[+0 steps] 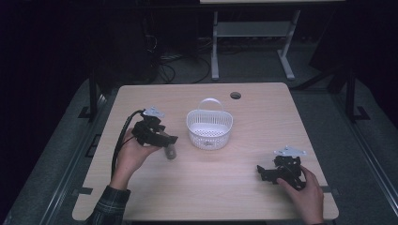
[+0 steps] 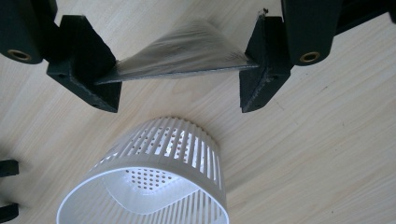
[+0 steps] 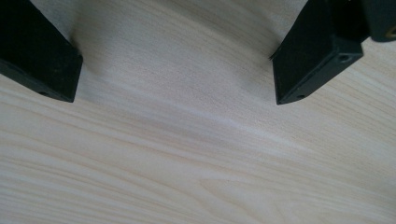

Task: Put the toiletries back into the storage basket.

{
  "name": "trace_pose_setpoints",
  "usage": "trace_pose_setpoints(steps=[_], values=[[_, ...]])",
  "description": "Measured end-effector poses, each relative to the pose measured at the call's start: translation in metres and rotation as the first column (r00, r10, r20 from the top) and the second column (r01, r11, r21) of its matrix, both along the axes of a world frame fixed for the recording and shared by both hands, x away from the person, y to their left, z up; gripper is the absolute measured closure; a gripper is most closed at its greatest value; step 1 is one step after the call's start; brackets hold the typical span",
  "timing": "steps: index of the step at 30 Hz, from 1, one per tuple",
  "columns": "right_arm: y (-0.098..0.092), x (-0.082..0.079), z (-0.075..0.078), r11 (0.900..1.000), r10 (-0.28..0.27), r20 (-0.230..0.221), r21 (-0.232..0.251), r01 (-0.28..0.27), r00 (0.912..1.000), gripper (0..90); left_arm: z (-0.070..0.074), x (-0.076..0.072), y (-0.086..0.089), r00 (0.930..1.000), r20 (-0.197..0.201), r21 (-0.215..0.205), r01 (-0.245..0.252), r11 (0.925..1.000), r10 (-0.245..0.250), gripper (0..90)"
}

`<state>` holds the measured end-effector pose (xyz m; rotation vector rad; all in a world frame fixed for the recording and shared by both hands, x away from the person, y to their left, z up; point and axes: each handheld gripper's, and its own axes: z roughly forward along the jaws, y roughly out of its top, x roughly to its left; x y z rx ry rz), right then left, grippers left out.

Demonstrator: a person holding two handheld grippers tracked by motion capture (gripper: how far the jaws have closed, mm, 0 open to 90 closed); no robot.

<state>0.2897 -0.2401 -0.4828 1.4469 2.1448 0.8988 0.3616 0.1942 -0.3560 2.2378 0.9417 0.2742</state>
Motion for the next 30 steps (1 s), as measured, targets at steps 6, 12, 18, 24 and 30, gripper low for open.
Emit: trace_pose_setpoints(steps=[6,12,18,24,30], values=[[0.0,0.0,0.0,1.0,0.0,0.0,0.0,0.0,1.0,0.9,0.0,0.0,0.001,1.0,-0.001,0.003,0.008,1.0,-0.008,29.9],[0.0,0.0,0.0,1.0,0.0,0.0,0.0,0.0,1.0,1.0,0.003,0.0,0.003,0.9998,-0.003,-0.007,0.019,0.9998,-0.019,29.9],[0.0,0.0,0.0,1.0,0.0,0.0,0.0,0.0,1.0,1.0,0.007,-0.001,0.006,0.9994,0.001,-0.024,0.034,0.9991,-0.034,29.9],[0.0,0.0,0.0,1.0,-0.001,0.0,0.002,0.001,1.0,1.0,0.012,-0.002,0.006,0.9988,0.013,-0.024,0.048,0.9985,-0.048,29.9],[0.0,0.0,0.0,1.0,0.0,0.0,0.001,0.0,1.0,1.0,0.019,-0.003,0.005,0.9975,0.016,-0.03,0.069,0.9972,-0.069,30.0]])
